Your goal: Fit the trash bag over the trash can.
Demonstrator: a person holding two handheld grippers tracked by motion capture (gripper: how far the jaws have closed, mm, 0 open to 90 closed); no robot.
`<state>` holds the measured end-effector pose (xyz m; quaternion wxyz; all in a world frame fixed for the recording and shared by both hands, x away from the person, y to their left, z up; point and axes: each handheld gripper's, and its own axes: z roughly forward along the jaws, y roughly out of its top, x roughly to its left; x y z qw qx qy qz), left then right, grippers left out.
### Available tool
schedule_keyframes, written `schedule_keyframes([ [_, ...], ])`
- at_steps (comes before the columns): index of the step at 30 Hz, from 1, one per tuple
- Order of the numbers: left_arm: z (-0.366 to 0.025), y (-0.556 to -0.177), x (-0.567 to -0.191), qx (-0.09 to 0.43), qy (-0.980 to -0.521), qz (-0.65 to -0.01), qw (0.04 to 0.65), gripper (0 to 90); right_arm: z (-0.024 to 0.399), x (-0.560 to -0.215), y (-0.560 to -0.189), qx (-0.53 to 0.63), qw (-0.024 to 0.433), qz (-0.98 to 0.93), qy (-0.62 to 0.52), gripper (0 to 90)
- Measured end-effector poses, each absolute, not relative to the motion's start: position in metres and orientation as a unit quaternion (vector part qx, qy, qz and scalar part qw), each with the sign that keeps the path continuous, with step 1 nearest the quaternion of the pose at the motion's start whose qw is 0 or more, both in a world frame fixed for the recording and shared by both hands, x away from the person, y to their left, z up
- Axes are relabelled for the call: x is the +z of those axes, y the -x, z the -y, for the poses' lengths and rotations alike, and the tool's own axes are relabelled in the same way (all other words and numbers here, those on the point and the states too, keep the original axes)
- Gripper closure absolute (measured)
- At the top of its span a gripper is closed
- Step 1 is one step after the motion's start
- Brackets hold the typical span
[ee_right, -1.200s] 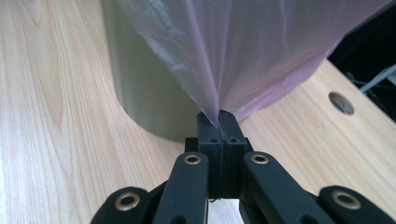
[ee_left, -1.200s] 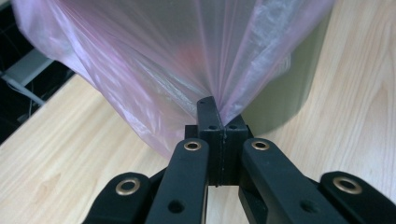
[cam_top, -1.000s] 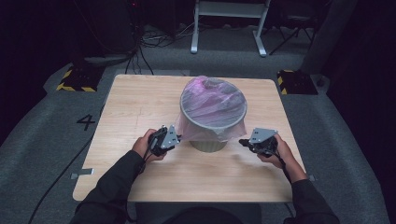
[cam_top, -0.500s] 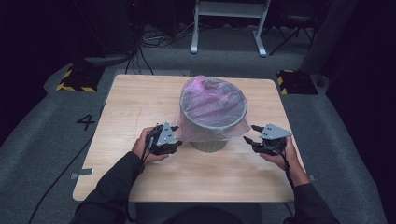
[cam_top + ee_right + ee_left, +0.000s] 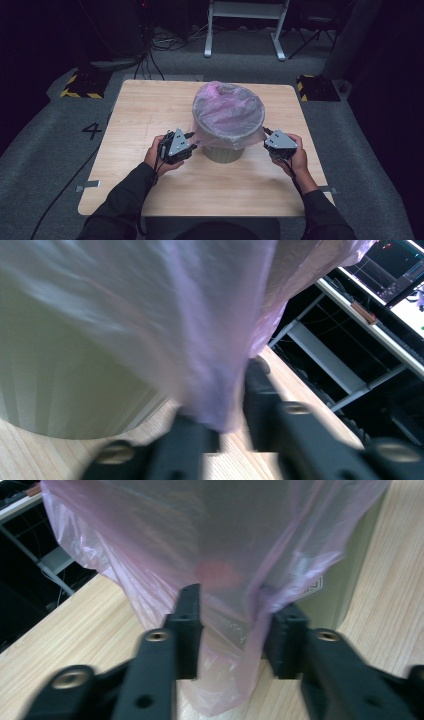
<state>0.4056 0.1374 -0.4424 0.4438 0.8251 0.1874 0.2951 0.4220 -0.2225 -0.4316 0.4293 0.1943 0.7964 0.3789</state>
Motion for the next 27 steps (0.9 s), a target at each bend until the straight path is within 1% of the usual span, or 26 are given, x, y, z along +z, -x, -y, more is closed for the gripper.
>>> schedule_keyframes([
  [3, -0.138, -0.405, -0.443, 0.29, -0.833, -0.174, 0.437, 89.1, 0.226, -0.432, -0.42, 0.386, 0.412, -0.804, -0.186, 90.0],
  [4, -0.137, -0.405, -0.444, 0.288, -0.839, -0.169, 0.43, 89.9, 0.227, -0.433, -0.419, 0.379, 0.408, -0.811, -0.181, 90.0],
  [5, -0.135, -0.405, -0.447, 0.287, -0.848, -0.16, 0.416, 90.0, 0.227, -0.434, -0.418, 0.374, 0.405, -0.816, -0.176, 90.0],
  [8, -0.132, -0.405, -0.453, 0.285, -0.859, -0.141, 0.4, 90.0, 0.229, -0.439, -0.415, 0.369, 0.385, -0.831, -0.157, 90.0],
  [11, -0.13, -0.403, -0.455, 0.288, -0.865, -0.13, 0.391, 90.0, 0.227, -0.443, -0.414, 0.365, 0.382, -0.837, -0.139, 90.0],
  [12, -0.129, -0.401, -0.455, 0.287, -0.87, -0.115, 0.383, 90.0, 0.226, -0.443, -0.413, 0.366, 0.378, -0.84, -0.133, 90.0],
  [14, -0.126, -0.396, -0.458, 0.309, -0.874, -0.097, 0.364, 90.0, 0.226, -0.446, -0.411, 0.364, 0.38, -0.842, -0.121, 90.0],
  [18, -0.127, -0.401, -0.465, 0.286, -0.88, -0.103, 0.366, 90.0, 0.232, -0.451, -0.413, 0.367, 0.367, -0.846, -0.125, 90.0],
  [20, -0.124, -0.4, -0.468, 0.277, -0.887, -0.093, 0.358, 90.0, 0.233, -0.453, -0.413, 0.364, 0.366, -0.848, -0.122, 90.0],
  [22, -0.12, -0.397, -0.471, 0.282, -0.891, -0.081, 0.346, 90.0, 0.231, -0.458, -0.411, 0.351, 0.367, -0.854, -0.11, 90.0],
  [24, -0.121, -0.399, -0.473, 0.274, -0.89, -0.09, 0.353, 90.0, 0.23, -0.461, -0.41, 0.344, 0.364, -0.859, -0.108, 90.0],
  [27, -0.122, -0.402, -0.476, 0.27, -0.89, -0.097, 0.355, 90.0, 0.232, -0.464, -0.412, 0.347, 0.346, -0.865, -0.11, 90.0],
])
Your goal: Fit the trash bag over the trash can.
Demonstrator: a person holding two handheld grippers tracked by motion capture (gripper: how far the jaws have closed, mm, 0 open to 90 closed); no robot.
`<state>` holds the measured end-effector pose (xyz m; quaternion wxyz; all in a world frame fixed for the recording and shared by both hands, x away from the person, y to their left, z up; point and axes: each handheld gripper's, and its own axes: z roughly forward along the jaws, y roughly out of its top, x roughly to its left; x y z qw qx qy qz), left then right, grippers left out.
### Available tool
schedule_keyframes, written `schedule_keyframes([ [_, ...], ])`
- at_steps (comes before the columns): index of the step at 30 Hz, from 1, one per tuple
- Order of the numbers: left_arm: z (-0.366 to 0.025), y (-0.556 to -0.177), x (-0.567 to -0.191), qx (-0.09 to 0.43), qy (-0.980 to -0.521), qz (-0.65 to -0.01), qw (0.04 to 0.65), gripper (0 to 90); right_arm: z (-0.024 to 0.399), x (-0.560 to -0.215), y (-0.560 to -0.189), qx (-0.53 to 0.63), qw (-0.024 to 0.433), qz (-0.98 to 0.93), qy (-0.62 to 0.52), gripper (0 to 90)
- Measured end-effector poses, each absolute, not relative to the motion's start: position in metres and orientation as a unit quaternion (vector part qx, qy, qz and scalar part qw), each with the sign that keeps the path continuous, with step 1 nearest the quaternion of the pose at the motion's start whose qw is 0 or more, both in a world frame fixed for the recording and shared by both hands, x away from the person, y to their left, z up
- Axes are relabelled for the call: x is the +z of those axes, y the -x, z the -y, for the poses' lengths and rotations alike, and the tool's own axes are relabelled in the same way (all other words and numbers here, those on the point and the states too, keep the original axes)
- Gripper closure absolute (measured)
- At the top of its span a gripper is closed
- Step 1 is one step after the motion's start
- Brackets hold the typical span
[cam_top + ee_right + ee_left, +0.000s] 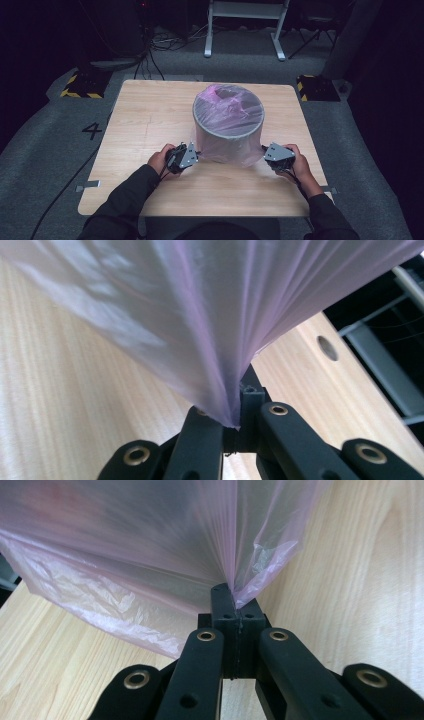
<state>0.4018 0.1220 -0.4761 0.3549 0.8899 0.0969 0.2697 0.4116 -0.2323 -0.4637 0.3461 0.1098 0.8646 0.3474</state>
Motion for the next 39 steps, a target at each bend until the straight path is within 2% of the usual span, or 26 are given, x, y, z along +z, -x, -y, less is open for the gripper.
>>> schedule_keyframes([
  [2, -0.125, -0.403, -0.477, 0.264, -0.889, -0.111, 0.357, 87.1, 0.234, -0.464, -0.414, 0.347, 0.331, -0.87, -0.114, 90.0],
  [3, -0.126, -0.403, -0.478, 0.266, -0.887, -0.127, 0.355, 79.2, 0.236, -0.464, -0.415, 0.354, 0.317, -0.872, -0.121, 90.0],
  [4, -0.129, -0.404, -0.478, 0.267, -0.882, -0.147, 0.359, 64.9, 0.238, -0.464, -0.416, 0.36, 0.3, -0.874, -0.128, 90.0],
  [5, -0.133, -0.405, -0.478, 0.257, -0.879, -0.172, 0.362, 49.7, 0.24, -0.463, -0.418, 0.361, 0.292, -0.875, -0.135, 83.5],
  [6, -0.138, -0.405, -0.477, 0.257, -0.874, -0.196, 0.363, 33.7, 0.243, -0.462, -0.419, 0.367, 0.282, -0.875, -0.144, 67.6],
  [7, -0.143, -0.403, -0.475, 0.253, -0.866, -0.217, 0.372, 22.7, 0.247, -0.459, -0.42, 0.377, 0.266, -0.872, -0.162, 52.7],
  [8, -0.15, -0.4, -0.473, 0.244, -0.858, -0.228, 0.389, 18.0, 0.253, -0.455, -0.421, 0.389, 0.24, -0.871, -0.177, 43.0],
  [11, -0.169, -0.39, -0.47, 0.233, -0.844, -0.248, 0.415, 17.2, 0.271, -0.441, -0.417, 0.438, 0.206, -0.853, -0.195, 26.5],
  [13, -0.179, -0.387, -0.471, 0.212, -0.836, -0.279, 0.423, 16.5, 0.285, -0.426, -0.411, 0.473, 0.191, -0.838, -0.193, 24.4],
  [16, -0.193, -0.384, -0.475, 0.179, -0.819, -0.319, 0.442, 16.2, 0.297, -0.403, -0.407, 0.515, 0.18, -0.813, -0.204, 24.6],
  [19, -0.198, -0.382, -0.48, 0.182, -0.824, -0.333, 0.422, 16.5, 0.297, -0.377, -0.405, 0.531, 0.195, -0.8, -0.202, 26.0],
  [22, -0.201, -0.383, -0.486, 0.169, -0.834, -0.337, 0.404, 17.2, 0.284, -0.347, -0.409, 0.544, 0.212, -0.786, -0.204, 30.3],
  [26, -0.2, -0.384, -0.493, 0.154, -0.85, -0.329, 0.381, 18.0, 0.251, -0.317, -0.429, 0.52, 0.224, -0.802, -0.193, 31.4],
  [32, -0.199, -0.383, -0.498, 0.152, -0.862, -0.321, 0.361, 17.8, 0.209, -0.302, -0.463, 0.506, 0.207, -0.815, -0.19, 32.5],
  [39, -0.197, -0.385, -0.502, 0.15, -0.866, -0.317, 0.356, 16.6, 0.166, -0.303, -0.493, 0.447, 0.19, -0.851, -0.198, 39.3],
])
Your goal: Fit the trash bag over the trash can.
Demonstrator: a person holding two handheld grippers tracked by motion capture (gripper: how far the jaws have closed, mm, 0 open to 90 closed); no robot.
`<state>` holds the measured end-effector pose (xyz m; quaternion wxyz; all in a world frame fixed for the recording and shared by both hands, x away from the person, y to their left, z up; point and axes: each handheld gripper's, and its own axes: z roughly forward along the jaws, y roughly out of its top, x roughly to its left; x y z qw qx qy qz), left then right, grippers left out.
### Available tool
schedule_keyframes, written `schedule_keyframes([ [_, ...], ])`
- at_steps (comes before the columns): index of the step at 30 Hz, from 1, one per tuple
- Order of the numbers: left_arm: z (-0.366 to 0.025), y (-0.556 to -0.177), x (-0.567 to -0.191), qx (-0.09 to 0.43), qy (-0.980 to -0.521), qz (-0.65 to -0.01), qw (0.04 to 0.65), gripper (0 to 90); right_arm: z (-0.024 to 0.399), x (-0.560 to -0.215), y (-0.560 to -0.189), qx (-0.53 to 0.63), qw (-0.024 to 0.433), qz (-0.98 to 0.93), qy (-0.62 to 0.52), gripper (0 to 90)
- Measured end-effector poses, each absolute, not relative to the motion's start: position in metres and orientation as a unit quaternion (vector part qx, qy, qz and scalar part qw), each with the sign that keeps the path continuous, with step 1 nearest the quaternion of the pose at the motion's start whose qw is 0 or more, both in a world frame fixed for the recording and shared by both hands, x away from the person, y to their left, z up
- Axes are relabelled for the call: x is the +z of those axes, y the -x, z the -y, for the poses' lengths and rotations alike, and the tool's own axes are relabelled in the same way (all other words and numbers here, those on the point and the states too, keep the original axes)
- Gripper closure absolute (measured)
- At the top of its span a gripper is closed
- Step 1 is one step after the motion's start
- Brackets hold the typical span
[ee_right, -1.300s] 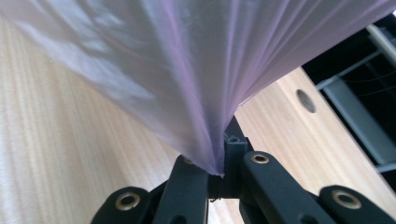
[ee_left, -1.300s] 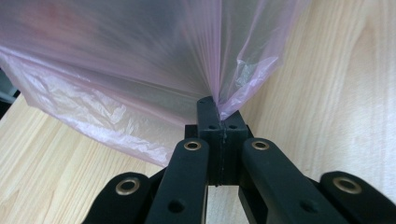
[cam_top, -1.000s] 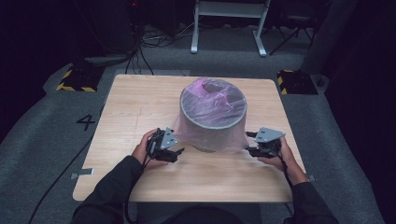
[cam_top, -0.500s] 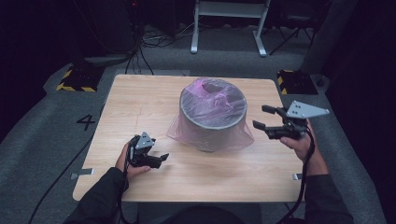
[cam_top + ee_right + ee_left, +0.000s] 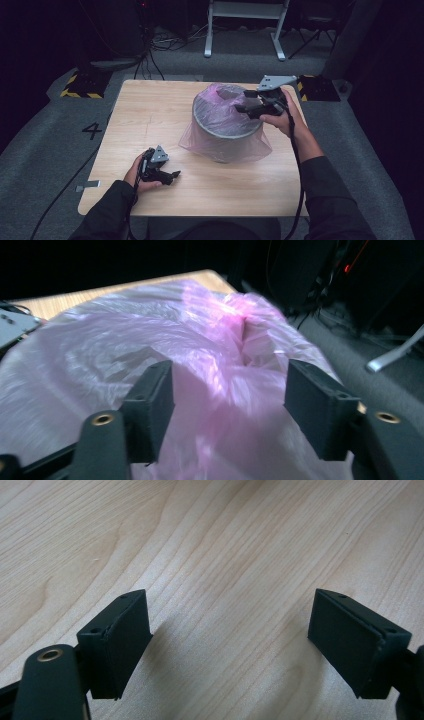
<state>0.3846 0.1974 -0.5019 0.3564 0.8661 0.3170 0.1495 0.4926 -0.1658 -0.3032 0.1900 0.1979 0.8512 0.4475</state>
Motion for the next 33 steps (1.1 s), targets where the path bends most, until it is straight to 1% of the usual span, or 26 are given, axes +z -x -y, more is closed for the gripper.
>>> schedule_keyframes([
  [3, -0.198, -0.386, -0.503, 0.145, -0.864, -0.319, 0.361, 16.2, 0.152, -0.307, -0.5, 0.411, 0.185, -0.871, -0.194, 43.7],
  [10, -0.198, -0.387, -0.503, 0.14, -0.866, -0.316, 0.361, 16.3, 0.134, -0.321, -0.508, 0.306, 0.16, -0.923, -0.171, 45.0],
  [13, -0.197, -0.387, -0.503, 0.137, -0.866, -0.317, 0.362, 16.3, 0.13, -0.326, -0.512, 0.275, 0.141, -0.936, -0.169, 42.9],
  [16, -0.197, -0.387, -0.503, 0.135, -0.866, -0.317, 0.362, 16.4, 0.128, -0.328, -0.515, 0.254, 0.132, -0.942, -0.173, 42.3],
  [19, -0.197, -0.387, -0.503, 0.134, -0.866, -0.316, 0.363, 16.4, 0.124, -0.333, -0.516, 0.219, 0.115, -0.955, -0.161, 37.2],
  [21, -0.197, -0.387, -0.503, 0.134, -0.866, -0.316, 0.363, 16.4, 0.124, -0.335, -0.518, 0.208, 0.112, -0.957, -0.166, 35.4],
  [23, -0.197, -0.387, -0.503, 0.134, -0.866, -0.317, 0.363, 16.4, 0.125, -0.335, -0.518, 0.212, 0.109, -0.956, -0.172, 31.3],
  [24, -0.197, -0.387, -0.503, 0.133, -0.866, -0.317, 0.363, 16.4, 0.126, -0.335, -0.517, 0.217, 0.111, -0.954, -0.177, 29.2],
  [26, -0.197, -0.387, -0.503, 0.132, -0.866, -0.317, 0.363, 16.4, 0.128, -0.335, -0.517, 0.228, 0.112, -0.949, -0.187, 28.9],
  [27, -0.197, -0.387, -0.503, 0.132, -0.866, -0.317, 0.364, 16.4, 0.128, -0.335, -0.517, 0.236, 0.116, -0.947, -0.185, 27.2],
  [29, -0.197, -0.387, -0.503, 0.132, -0.866, -0.318, 0.364, 16.4, 0.13, -0.334, -0.515, 0.248, 0.129, -0.941, -0.189, 26.5],
  [31, -0.197, -0.387, -0.503, 0.132, -0.866, -0.318, 0.364, 16.3, 0.133, -0.33, -0.509, 0.269, 0.15, -0.932, -0.189, 22.6],
  [33, -0.198, -0.388, -0.503, 0.132, -0.866, -0.317, 0.363, 16.3, 0.141, -0.322, -0.504, 0.301, 0.164, -0.919, -0.194, 22.4],
])
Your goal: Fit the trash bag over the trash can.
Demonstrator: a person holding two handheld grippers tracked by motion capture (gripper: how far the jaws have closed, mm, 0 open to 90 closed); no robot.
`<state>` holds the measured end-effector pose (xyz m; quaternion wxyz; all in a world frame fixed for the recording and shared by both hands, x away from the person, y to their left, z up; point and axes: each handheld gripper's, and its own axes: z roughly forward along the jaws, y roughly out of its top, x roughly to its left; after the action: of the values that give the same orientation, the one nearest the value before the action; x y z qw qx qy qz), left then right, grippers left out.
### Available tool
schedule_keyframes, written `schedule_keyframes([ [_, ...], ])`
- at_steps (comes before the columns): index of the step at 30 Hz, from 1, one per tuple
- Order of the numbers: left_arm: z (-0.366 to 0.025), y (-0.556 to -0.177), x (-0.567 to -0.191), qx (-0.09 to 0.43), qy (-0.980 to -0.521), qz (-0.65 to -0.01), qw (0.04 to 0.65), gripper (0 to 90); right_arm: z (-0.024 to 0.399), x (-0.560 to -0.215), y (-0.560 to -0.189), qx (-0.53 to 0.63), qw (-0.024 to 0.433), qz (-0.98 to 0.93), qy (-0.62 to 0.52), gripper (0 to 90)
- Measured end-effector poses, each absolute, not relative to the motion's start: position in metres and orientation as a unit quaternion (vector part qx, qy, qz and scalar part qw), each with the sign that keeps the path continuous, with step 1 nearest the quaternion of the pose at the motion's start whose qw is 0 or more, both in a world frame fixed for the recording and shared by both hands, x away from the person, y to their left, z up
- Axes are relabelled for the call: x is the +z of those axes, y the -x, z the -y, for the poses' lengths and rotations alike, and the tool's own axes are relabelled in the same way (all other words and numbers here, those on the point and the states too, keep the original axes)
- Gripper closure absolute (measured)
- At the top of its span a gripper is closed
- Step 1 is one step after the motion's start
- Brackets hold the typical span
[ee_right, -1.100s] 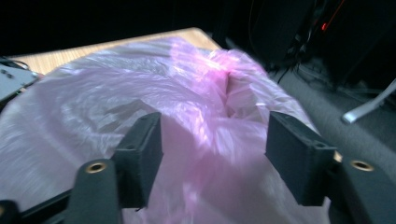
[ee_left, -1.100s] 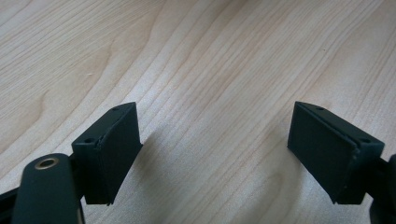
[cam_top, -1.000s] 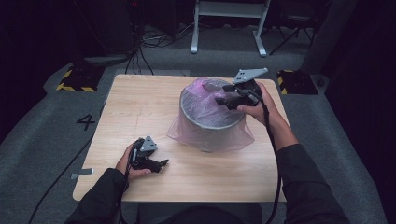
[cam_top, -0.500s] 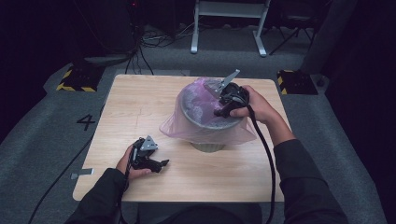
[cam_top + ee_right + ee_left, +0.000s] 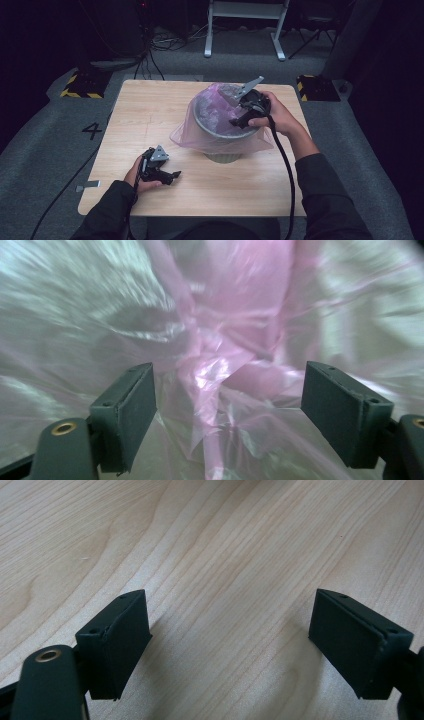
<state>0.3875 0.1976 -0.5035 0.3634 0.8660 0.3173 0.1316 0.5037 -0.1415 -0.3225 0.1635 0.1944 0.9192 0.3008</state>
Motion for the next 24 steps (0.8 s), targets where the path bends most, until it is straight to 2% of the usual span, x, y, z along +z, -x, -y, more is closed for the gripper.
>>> schedule_keyframes([
  [5, -0.198, -0.388, -0.503, 0.132, -0.866, -0.317, 0.364, 16.3, 0.172, -0.304, -0.484, 0.379, 0.199, -0.88, -0.204, 22.3],
  [10, -0.198, -0.388, -0.503, 0.131, -0.866, -0.317, 0.363, 16.3, 0.205, -0.301, -0.463, 0.404, 0.204, -0.865, -0.218, 22.1],
  [15, -0.198, -0.387, -0.503, 0.131, -0.866, -0.318, 0.363, 16.3, 0.233, -0.312, -0.442, 0.406, 0.229, -0.856, -0.223, 21.6],
  [24, -0.198, -0.387, -0.503, 0.131, -0.866, -0.318, 0.364, 16.3, 0.267, -0.345, -0.416, 0.419, 0.221, -0.848, -0.236, 20.8],
])
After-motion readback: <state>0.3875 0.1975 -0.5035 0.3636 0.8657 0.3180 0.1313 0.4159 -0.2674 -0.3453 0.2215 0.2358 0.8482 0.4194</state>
